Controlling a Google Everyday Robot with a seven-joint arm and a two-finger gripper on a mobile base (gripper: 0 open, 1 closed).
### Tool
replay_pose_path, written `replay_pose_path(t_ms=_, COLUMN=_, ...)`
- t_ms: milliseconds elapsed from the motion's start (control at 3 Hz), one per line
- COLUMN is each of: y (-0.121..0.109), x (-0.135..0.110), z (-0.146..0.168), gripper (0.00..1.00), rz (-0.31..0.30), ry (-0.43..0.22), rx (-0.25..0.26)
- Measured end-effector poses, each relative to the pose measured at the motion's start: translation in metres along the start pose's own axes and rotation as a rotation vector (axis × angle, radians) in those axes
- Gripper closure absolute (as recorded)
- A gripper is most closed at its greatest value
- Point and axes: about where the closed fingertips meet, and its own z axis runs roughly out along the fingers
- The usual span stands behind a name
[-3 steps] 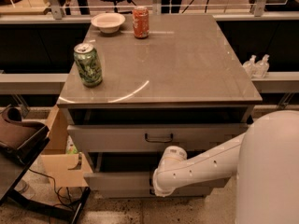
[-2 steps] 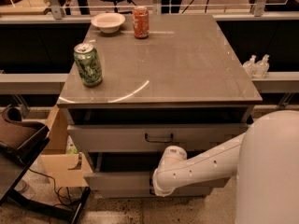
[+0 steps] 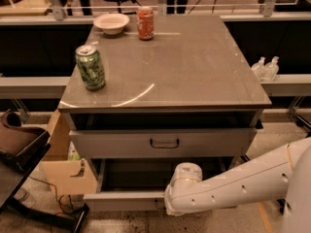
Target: Open middle drawer
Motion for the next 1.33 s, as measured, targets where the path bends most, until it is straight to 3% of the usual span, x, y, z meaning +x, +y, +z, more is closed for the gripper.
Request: replay_pose_path(t_ms=1333, y=-0.0053, x=0.0043, z=-0.0075, gripper=1.0, rz=-0.006, ry=-0.007, rx=0.002)
